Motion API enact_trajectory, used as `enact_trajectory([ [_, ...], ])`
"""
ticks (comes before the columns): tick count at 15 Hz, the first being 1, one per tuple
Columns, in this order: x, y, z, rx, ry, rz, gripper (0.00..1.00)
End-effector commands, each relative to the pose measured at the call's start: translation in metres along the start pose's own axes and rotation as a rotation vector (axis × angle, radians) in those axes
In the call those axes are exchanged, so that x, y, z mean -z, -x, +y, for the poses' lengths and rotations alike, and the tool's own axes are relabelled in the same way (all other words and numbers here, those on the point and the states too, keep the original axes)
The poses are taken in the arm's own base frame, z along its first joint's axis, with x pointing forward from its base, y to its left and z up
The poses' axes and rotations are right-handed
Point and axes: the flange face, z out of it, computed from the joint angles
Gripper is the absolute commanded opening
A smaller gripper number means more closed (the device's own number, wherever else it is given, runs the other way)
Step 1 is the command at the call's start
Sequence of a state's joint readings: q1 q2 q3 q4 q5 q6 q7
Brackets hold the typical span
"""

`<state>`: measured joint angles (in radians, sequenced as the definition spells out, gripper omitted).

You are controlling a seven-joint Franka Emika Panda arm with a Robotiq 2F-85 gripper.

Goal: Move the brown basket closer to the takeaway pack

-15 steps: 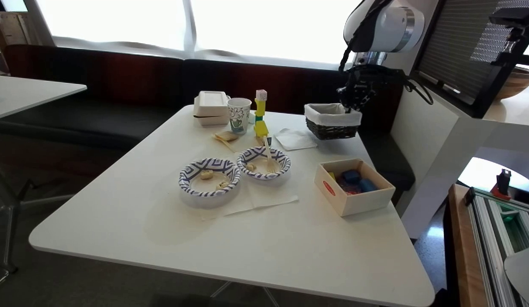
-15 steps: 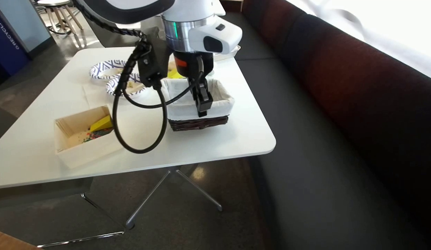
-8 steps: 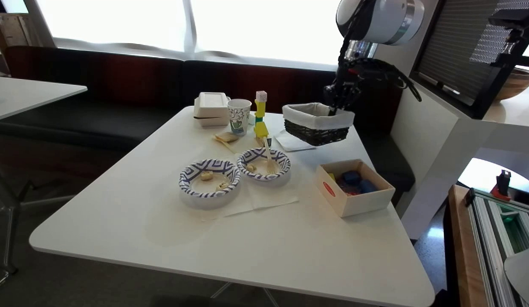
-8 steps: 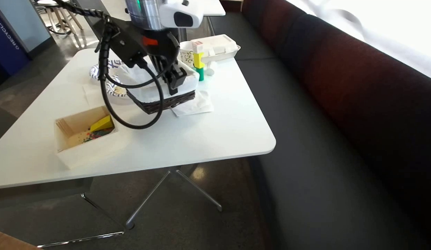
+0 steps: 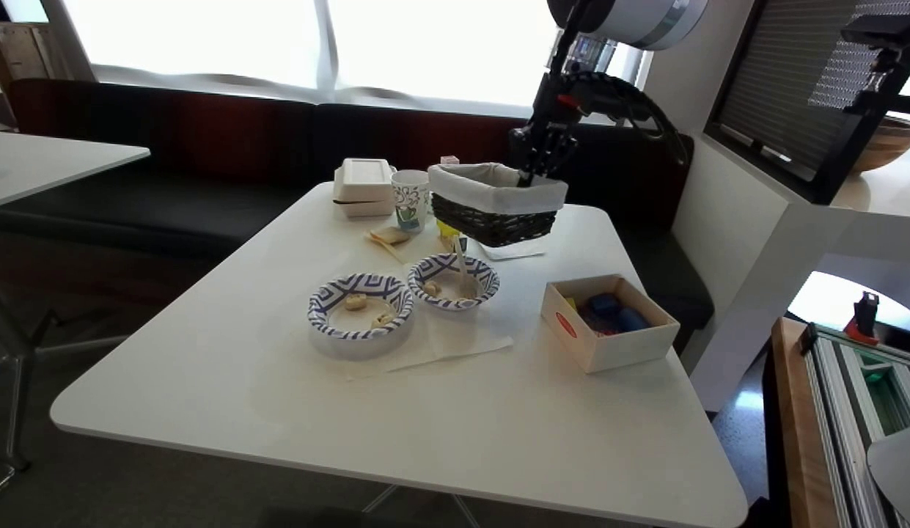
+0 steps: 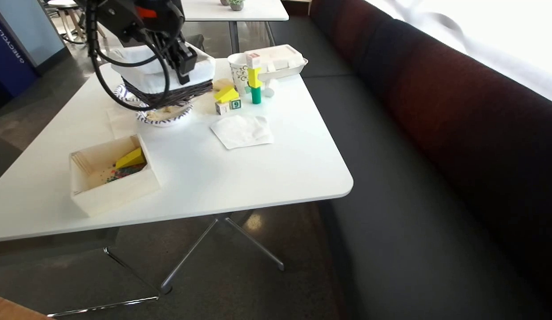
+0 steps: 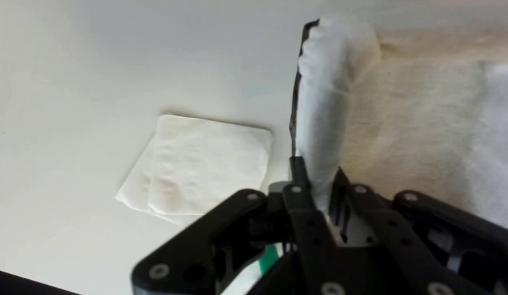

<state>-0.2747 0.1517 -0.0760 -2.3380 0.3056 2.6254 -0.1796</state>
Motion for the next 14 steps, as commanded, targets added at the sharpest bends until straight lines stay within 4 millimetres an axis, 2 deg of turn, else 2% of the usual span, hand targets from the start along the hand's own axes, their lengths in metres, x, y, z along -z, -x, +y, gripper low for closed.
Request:
enact_trajectory([
  [1, 0.005, -0.010, -0.062, -0.068, -0.039, 0.001, 0.04],
  [3, 0.007, -0.024, -0.100, -0.136, -0.058, 0.025, 0.04],
  [6, 0.008, -0.052, -0.141, -0.295, -0.090, 0.072, 0.04],
  [7, 0.016, -0.032, -0.124, -0.203, -0.067, 0.059, 0.04],
  [8, 0.017, -0.036, -0.133, -0.208, -0.072, 0.066, 0.15],
  [13, 0.015, -0.036, -0.124, -0.212, -0.065, 0.062, 0.15],
  [14, 0.015, -0.036, -0.125, -0.212, -0.065, 0.062, 0.04],
])
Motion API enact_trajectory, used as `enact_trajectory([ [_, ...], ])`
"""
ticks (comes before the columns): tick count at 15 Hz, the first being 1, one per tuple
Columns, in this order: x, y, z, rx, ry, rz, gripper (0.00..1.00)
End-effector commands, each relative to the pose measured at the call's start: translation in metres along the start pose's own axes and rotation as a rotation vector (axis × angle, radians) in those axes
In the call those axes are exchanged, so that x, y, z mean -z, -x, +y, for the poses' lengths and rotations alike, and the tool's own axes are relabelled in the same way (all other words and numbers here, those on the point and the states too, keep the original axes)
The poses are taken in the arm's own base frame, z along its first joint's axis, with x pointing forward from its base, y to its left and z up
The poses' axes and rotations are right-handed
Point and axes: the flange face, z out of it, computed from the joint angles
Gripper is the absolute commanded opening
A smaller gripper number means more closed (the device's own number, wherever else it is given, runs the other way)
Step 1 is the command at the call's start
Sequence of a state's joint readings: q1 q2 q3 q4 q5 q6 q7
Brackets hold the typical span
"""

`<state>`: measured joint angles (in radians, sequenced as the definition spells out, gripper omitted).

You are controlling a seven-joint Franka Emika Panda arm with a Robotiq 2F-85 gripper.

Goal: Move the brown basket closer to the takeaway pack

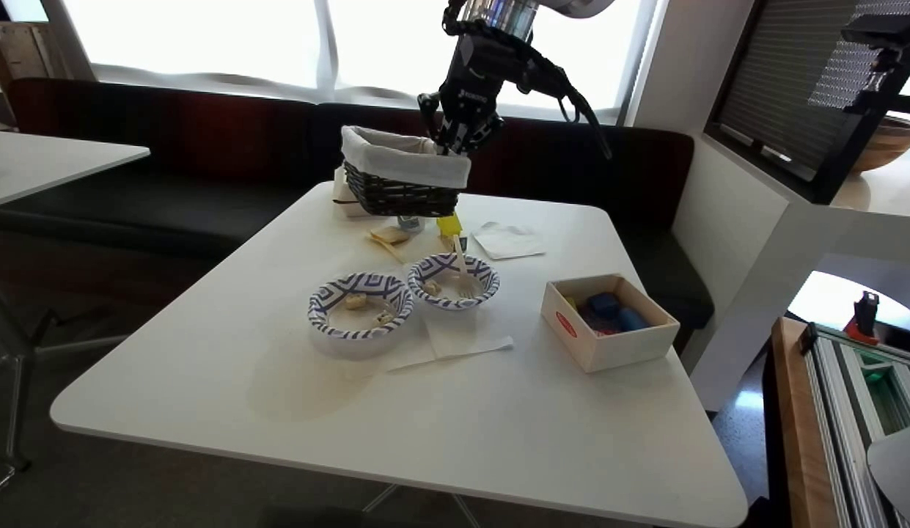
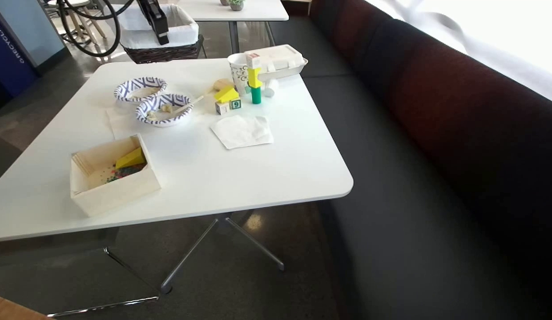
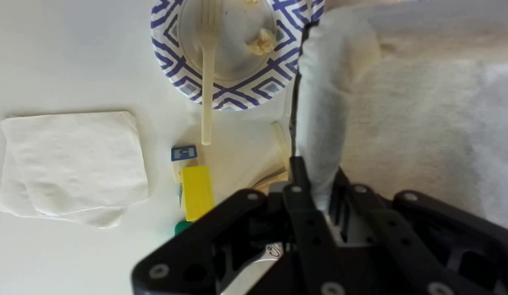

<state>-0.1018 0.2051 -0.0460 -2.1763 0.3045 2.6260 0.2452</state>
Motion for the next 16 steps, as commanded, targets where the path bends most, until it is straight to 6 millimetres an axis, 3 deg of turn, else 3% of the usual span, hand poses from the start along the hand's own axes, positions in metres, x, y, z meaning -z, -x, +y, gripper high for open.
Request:
enact_trajectory([
  [1, -0.002, -0.001, -0.004, 0.010, 0.009, 0.026, 0.04],
  [5, -0.017, -0.017, -0.049, 0.045, -0.001, 0.062, 0.04],
  [9, -0.050, -0.033, -0.087, 0.027, 0.039, 0.094, 0.04],
  [16, -0.106, -0.071, -0.133, -0.210, 0.069, 0.174, 0.04],
])
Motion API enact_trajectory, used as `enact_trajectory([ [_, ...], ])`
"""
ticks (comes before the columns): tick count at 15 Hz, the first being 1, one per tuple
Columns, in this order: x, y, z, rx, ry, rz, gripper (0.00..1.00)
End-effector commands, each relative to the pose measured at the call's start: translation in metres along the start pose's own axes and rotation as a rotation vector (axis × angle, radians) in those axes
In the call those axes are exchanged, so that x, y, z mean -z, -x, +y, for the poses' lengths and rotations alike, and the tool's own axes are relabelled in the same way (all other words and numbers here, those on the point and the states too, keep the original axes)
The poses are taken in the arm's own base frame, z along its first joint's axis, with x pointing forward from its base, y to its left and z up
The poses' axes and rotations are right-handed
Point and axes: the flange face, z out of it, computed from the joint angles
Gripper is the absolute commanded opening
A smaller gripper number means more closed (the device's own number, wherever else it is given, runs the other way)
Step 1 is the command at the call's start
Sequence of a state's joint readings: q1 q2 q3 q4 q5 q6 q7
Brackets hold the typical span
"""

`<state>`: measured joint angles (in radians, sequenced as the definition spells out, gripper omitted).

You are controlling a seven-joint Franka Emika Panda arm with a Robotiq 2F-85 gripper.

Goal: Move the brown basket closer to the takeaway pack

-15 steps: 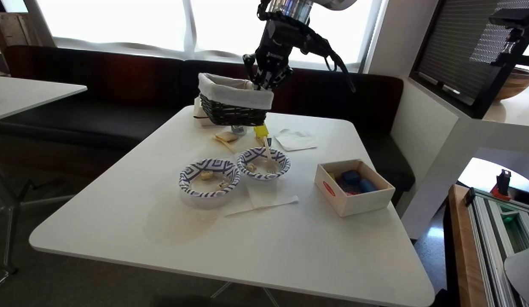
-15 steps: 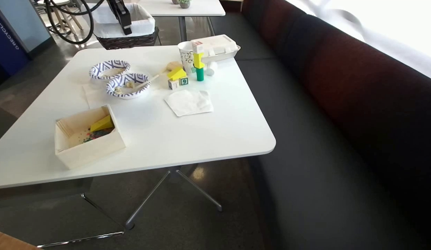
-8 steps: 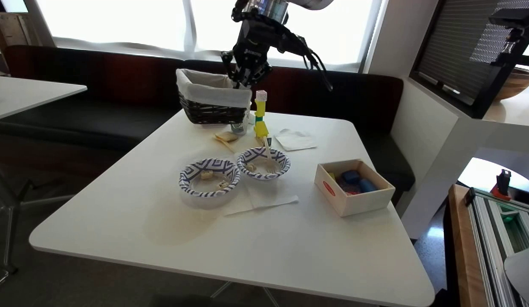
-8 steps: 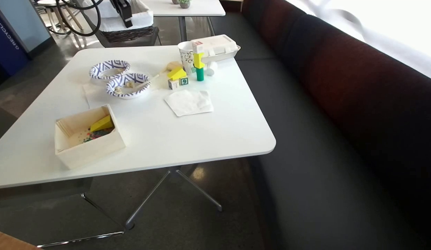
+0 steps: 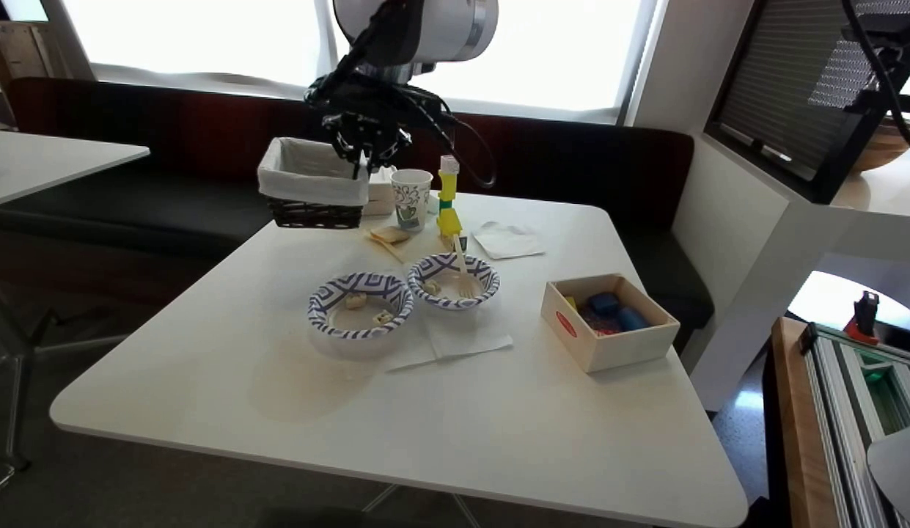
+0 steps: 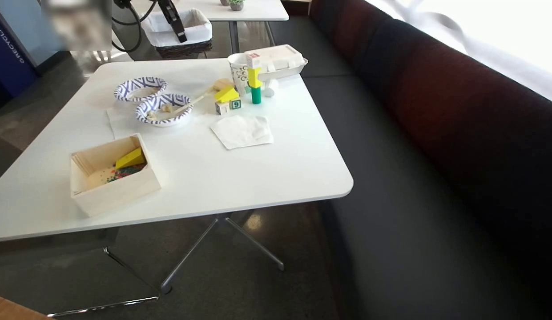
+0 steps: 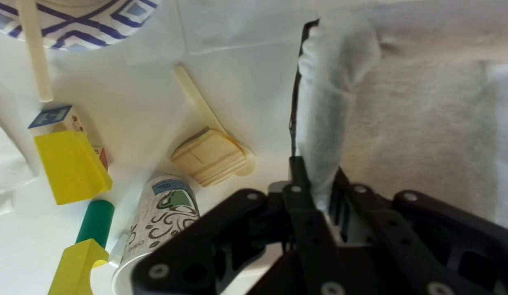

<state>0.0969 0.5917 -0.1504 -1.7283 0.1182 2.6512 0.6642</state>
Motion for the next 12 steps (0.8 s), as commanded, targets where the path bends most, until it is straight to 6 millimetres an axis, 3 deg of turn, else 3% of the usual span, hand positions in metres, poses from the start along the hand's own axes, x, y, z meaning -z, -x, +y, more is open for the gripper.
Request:
enact_trajectory([
  [1, -0.034, -0.012, -0.030, -0.126, 0.005, 0.055, 0.04],
  [11, -0.114, 0.000, -0.050, -0.225, 0.034, 0.085, 0.04],
  [12, -0.117, 0.003, -0.051, -0.214, 0.045, 0.074, 0.40],
])
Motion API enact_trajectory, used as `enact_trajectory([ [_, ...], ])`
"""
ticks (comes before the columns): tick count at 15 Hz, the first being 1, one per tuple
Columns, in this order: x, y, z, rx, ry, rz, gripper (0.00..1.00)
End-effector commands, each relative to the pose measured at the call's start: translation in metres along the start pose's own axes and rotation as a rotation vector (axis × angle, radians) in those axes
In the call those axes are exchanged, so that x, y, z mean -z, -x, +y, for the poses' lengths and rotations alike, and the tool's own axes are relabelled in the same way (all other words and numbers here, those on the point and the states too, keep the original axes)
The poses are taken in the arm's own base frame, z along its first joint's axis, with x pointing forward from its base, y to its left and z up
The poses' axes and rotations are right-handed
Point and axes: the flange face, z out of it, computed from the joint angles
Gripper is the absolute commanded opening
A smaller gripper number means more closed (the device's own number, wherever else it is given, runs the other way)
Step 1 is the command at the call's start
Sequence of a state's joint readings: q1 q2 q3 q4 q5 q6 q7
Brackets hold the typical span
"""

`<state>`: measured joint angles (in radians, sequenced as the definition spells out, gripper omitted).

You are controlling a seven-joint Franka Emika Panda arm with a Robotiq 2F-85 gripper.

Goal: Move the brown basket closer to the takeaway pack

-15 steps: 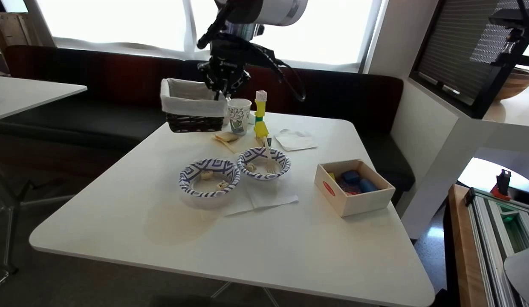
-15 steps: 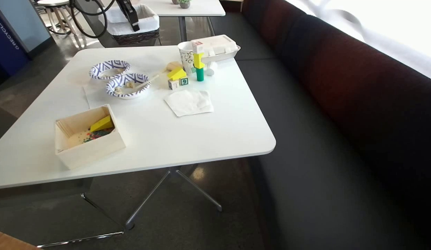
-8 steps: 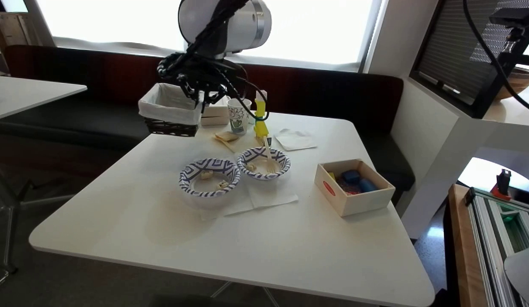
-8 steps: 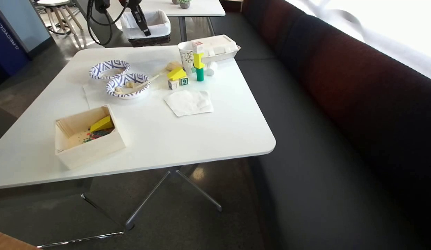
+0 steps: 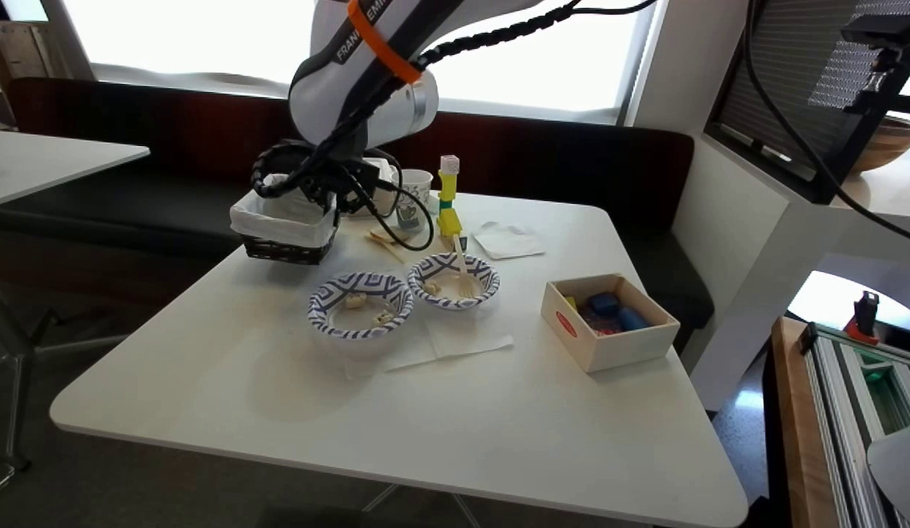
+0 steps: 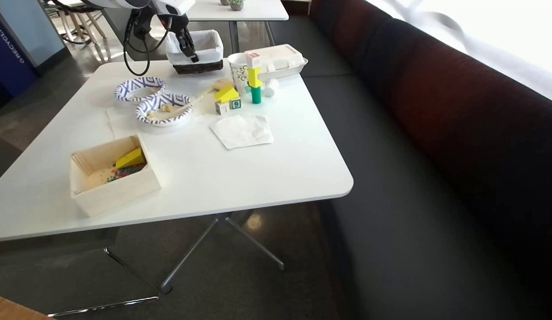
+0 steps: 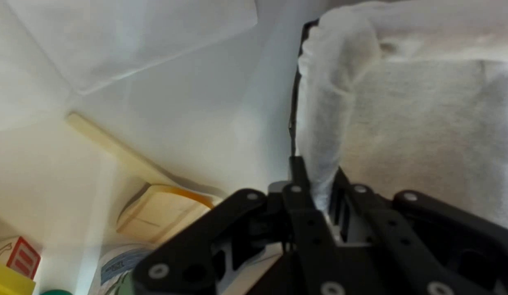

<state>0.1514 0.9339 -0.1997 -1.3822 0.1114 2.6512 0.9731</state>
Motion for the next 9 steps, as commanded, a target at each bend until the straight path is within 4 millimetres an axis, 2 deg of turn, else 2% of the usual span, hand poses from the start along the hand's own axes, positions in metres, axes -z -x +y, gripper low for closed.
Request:
enact_trajectory([
  [1, -0.016, 0.009, -0.009, 0.023, 0.032, 0.034, 0.40],
  [3, -0.007, 0.013, -0.013, 0.076, 0.041, 0.055, 0.54],
  [5, 0.015, 0.014, -0.019, 0.150, 0.025, 0.060, 0.68],
  [6, 0.028, 0.015, -0.023, 0.196, 0.004, 0.057, 0.76],
  [9, 0.084, 0.015, -0.025, 0.374, -0.025, 0.030, 0.98],
])
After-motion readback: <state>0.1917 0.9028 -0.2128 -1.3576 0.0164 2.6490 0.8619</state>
